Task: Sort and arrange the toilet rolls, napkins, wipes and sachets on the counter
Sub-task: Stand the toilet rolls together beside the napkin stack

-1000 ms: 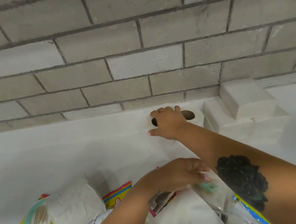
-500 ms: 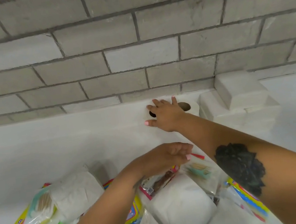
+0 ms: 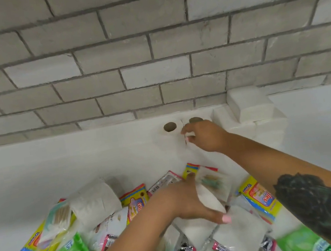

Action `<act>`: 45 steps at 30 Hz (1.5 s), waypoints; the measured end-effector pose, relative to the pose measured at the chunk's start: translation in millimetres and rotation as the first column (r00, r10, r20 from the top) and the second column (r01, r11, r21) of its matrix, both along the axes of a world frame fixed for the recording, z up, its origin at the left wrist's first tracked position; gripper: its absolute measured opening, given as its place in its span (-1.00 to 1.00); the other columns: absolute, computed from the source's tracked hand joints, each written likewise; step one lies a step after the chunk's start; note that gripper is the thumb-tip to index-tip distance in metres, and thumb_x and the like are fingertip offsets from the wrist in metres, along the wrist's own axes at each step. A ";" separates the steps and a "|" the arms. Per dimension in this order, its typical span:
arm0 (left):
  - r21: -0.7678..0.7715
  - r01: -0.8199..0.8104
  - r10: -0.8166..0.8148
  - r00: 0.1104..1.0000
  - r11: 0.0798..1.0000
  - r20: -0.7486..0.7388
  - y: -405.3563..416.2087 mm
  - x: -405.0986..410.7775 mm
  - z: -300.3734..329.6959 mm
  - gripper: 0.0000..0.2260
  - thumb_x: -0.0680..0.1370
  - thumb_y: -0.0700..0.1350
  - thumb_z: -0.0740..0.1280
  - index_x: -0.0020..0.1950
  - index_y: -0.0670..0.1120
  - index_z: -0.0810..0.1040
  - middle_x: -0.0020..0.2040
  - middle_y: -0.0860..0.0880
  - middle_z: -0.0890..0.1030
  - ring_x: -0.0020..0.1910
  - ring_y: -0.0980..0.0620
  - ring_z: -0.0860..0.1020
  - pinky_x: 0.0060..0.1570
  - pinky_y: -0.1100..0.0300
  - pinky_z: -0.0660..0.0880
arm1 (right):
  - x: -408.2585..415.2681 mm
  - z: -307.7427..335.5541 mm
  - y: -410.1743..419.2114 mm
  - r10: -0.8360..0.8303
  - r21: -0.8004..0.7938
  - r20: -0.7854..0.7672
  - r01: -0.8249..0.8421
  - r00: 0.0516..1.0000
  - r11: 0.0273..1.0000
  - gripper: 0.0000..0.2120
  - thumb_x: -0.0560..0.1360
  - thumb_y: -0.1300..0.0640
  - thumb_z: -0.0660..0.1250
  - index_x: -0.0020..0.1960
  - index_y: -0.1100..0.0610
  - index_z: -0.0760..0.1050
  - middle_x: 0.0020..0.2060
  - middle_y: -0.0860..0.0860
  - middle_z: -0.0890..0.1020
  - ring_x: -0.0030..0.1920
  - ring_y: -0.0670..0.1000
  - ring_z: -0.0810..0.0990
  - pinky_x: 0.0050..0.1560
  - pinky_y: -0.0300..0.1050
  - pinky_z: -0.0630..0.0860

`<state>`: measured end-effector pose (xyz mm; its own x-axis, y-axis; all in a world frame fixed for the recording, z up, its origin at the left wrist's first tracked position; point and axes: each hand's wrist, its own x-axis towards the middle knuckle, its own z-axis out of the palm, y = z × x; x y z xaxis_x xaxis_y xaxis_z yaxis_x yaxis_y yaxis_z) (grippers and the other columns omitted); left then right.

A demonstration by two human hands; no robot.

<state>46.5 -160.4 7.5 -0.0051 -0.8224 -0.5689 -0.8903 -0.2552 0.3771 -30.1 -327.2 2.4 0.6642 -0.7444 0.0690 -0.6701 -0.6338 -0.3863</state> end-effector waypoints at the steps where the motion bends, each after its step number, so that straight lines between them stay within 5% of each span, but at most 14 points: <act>1: -0.003 0.011 -0.011 0.999 1.000 0.048 3.2 -4.1 -2.7 0.15 0.20 0.39 0.44 0.55 -0.01 -0.13 0.52 -0.02 0.21 0.46 -0.04 0.26 0.41 0.11 0.25 | -5.4 -5.6 2.9 0.009 0.018 -0.012 -0.009 1.000 1.000 -0.71 0.55 0.11 0.25 0.27 0.06 0.48 0.22 0.07 0.54 0.24 0.10 0.48 0.19 -0.14 0.37; 5: -0.103 -0.004 0.020 0.987 0.995 0.162 6.9 -10.8 -11.6 0.04 0.29 0.18 0.49 0.54 -0.05 -0.09 0.38 -0.11 0.42 0.34 -0.12 0.40 0.25 0.12 0.39 | -28.7 -24.7 17.1 0.001 0.139 0.102 -0.015 0.995 0.990 -0.76 0.52 0.09 0.31 0.17 0.09 0.54 0.15 0.04 0.60 0.17 0.02 0.54 0.15 -0.22 0.40; 9: -0.168 -0.123 0.121 0.992 0.978 -0.023 9.0 -0.1 -7.6 -0.09 0.30 0.14 0.51 0.49 -0.04 0.09 0.35 -0.01 0.42 0.29 -0.02 0.42 0.21 0.19 0.40 | -45.6 -33.1 28.2 -0.091 0.302 0.221 0.020 0.971 0.953 -0.77 0.55 0.00 0.27 0.07 0.09 0.58 0.04 0.02 0.63 0.05 0.00 0.56 0.06 -0.19 0.41; 13: -0.257 -0.376 0.268 0.888 0.890 -0.374 -1.8 21.5 4.7 -0.03 0.08 0.21 0.54 0.41 0.00 0.25 0.23 0.07 0.52 0.14 0.10 0.51 0.13 0.21 0.48 | -58.5 -17.1 38.1 -0.348 0.778 0.389 -0.101 0.853 0.620 -0.51 0.48 -0.32 0.11 0.09 0.02 0.57 0.03 0.03 0.62 0.00 0.04 0.56 0.14 -0.06 0.44; 15: -0.280 -0.498 0.296 0.790 0.821 -0.537 -11.9 28.9 7.9 -0.05 0.04 0.19 0.54 0.36 0.02 0.28 0.18 0.07 0.55 0.11 0.09 0.55 0.06 0.20 0.52 | -63.3 -10.0 39.0 -0.351 0.849 0.442 -0.258 0.825 0.462 -0.35 0.40 -0.43 0.11 0.22 0.02 0.51 0.08 0.07 0.60 0.07 0.09 0.57 0.13 -0.03 0.47; 17: -0.275 -0.576 0.289 0.699 0.770 -0.654 -24.6 32.3 8.4 -0.15 0.07 0.15 0.58 0.29 0.00 0.35 0.14 0.05 0.59 0.08 0.07 0.58 0.04 0.12 0.56 | -64.3 -0.9 41.3 -0.340 0.837 0.516 -0.379 0.786 0.395 -0.40 0.37 -0.31 0.21 0.29 0.00 0.43 0.12 0.11 0.56 0.10 0.11 0.56 0.01 -0.03 0.55; 20: -0.269 -0.619 0.233 0.609 0.738 -0.758 -42.1 31.4 7.2 -0.17 0.09 0.19 0.58 0.30 -0.02 0.43 0.13 0.02 0.63 0.08 0.04 0.62 0.08 -0.01 0.58 | -59.0 9.6 40.6 -0.281 0.780 0.565 -0.391 0.775 0.489 -0.48 0.34 -0.08 0.40 0.27 -0.08 0.37 0.13 0.00 0.56 0.08 0.02 0.58 -0.07 -0.10 0.56; 25: -0.237 -0.552 0.120 0.533 0.799 -0.838 -61.3 29.1 0.6 -0.42 0.34 0.19 0.47 0.28 0.01 0.46 0.15 0.01 0.63 0.15 0.02 0.60 0.16 -0.03 0.53 | -55.6 14.5 29.3 -0.310 0.703 0.594 -0.291 0.743 0.649 -0.40 0.26 -0.10 0.49 0.26 -0.09 0.41 0.10 -0.10 0.60 0.09 -0.05 0.59 0.03 -0.06 0.57; 27: -0.084 -0.646 0.182 0.334 0.759 -0.925 -67.4 26.1 -4.2 -0.65 0.50 0.22 0.24 0.16 0.05 0.52 0.08 0.04 0.66 0.10 0.04 0.60 0.18 -0.02 0.51 | -57.3 11.9 23.8 -0.351 0.690 0.603 -0.248 0.716 0.680 -0.50 0.34 -0.03 0.49 0.24 -0.07 0.44 0.10 -0.08 0.60 0.08 -0.04 0.60 -0.03 -0.08 0.57; 29: 0.050 -0.767 0.288 0.179 0.640 -0.941 -75.3 26.3 -15.6 -0.65 0.59 0.18 0.06 0.10 0.04 0.55 0.07 0.03 0.63 0.08 0.06 0.57 0.22 0.02 0.46 | -60.8 7.2 19.0 -0.400 0.682 0.599 -0.180 0.694 0.708 -0.61 0.42 0.09 0.44 0.21 -0.01 0.44 0.05 -0.03 0.59 0.00 -0.04 0.60 -0.12 -0.15 0.53; 34: -0.014 -0.759 0.348 0.314 0.651 -0.883 -81.3 11.7 -57.0 -0.63 0.60 0.13 0.11 0.23 -0.02 0.53 0.12 -0.08 0.62 0.08 -0.06 0.57 0.05 0.04 0.47 | -63.1 -13.2 19.7 -0.364 0.646 0.535 -0.092 0.762 0.758 -0.76 0.50 0.18 0.31 0.15 0.02 0.48 -0.11 0.04 0.59 -0.10 0.01 0.56 -0.04 -0.08 0.48; 37: 0.034 -0.811 0.394 0.246 0.584 -0.886 -86.3 0.0 -69.0 -0.59 0.56 0.17 0.08 0.21 -0.03 0.54 0.10 -0.16 0.63 0.12 -0.19 0.57 0.02 -0.03 0.49 | -55.4 -26.8 27.3 -0.364 0.555 0.490 0.038 0.792 0.831 -0.83 0.57 0.10 0.20 0.10 0.00 0.53 0.06 -0.03 0.58 0.07 0.00 0.53 0.11 -0.09 0.44; 40: 0.059 -0.855 0.391 0.173 0.516 -0.904 -89.9 -4.2 -68.6 -0.49 0.45 0.24 0.13 0.21 -0.06 0.51 0.14 -0.12 0.62 0.14 -0.16 0.56 0.16 -0.08 0.49 | -52.3 -27.8 33.7 -0.416 0.645 0.495 -0.002 0.763 0.764 -0.81 0.55 -0.05 0.22 0.11 -0.03 0.50 0.08 -0.04 0.58 0.11 0.04 0.54 0.19 0.01 0.47; 45: -0.186 -0.860 0.276 0.347 0.476 -0.897 -87.4 -7.2 -48.5 -0.78 0.64 0.06 0.05 0.15 0.04 0.43 0.12 -0.01 0.59 0.12 -0.05 0.56 0.18 -0.06 0.48 | -58.1 -21.1 28.4 -0.309 0.794 0.474 -0.248 0.825 0.555 -0.19 0.23 0.12 0.50 0.38 -0.11 0.21 0.27 0.01 0.40 0.20 0.03 0.48 0.25 -0.05 0.44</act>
